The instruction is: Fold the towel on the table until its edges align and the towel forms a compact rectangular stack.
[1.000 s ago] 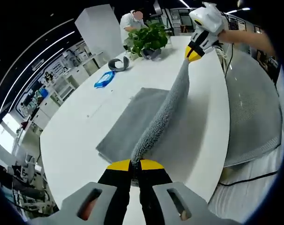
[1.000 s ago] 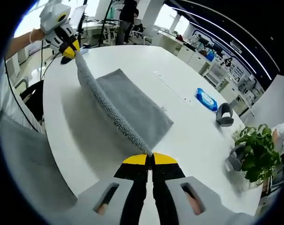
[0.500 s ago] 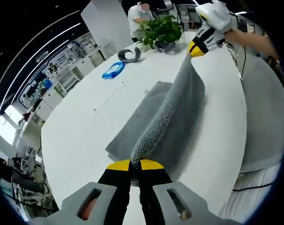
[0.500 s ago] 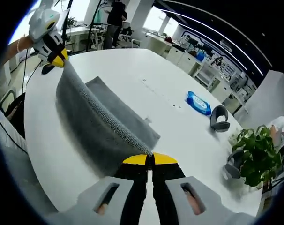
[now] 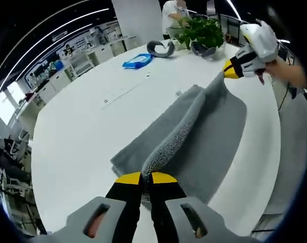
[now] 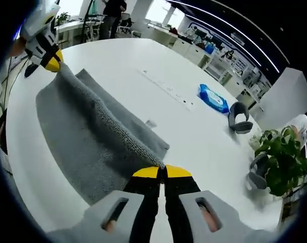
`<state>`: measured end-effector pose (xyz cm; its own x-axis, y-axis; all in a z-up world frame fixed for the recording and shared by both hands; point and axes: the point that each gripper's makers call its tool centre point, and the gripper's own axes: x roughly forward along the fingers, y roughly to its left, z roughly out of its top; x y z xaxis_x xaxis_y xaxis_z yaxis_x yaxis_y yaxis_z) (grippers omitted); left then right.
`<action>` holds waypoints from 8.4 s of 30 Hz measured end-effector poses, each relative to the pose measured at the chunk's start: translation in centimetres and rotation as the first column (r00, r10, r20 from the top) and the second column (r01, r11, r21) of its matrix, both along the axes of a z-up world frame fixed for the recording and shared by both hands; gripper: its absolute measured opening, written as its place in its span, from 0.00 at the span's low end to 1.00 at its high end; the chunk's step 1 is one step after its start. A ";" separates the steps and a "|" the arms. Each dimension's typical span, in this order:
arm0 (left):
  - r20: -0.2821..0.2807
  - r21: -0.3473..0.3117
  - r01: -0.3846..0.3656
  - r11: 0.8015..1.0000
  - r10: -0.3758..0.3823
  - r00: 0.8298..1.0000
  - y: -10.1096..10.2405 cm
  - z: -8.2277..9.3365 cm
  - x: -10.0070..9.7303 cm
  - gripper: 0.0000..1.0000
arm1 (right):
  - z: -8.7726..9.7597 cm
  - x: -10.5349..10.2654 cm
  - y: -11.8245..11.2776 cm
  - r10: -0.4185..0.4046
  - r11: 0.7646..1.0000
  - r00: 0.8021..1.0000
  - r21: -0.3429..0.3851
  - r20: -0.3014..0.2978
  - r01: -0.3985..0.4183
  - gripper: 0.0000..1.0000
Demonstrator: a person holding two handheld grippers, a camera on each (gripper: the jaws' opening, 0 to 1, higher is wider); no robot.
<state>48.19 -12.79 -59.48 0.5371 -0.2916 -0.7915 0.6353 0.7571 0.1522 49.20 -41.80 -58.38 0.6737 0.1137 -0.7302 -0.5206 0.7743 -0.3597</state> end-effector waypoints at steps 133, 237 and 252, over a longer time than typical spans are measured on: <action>-0.178 0.186 0.154 0.971 -0.121 0.977 -16.8 -6.2 -19.5 0.00 | -7.7 -3.3 -9.2 0.118 0.992 0.946 0.085 -0.301 -0.096 0.00; -0.212 -0.301 -0.190 0.934 0.129 0.969 -27.1 -0.5 -19.8 0.04 | -1.2 -0.7 3.5 0.059 0.894 0.992 0.447 -0.115 -0.002 0.00; -0.191 -0.234 -0.233 0.944 0.191 0.963 -22.7 -0.2 -20.4 0.04 | -1.6 -1.4 7.3 0.096 0.857 0.990 0.514 -0.104 -0.029 0.01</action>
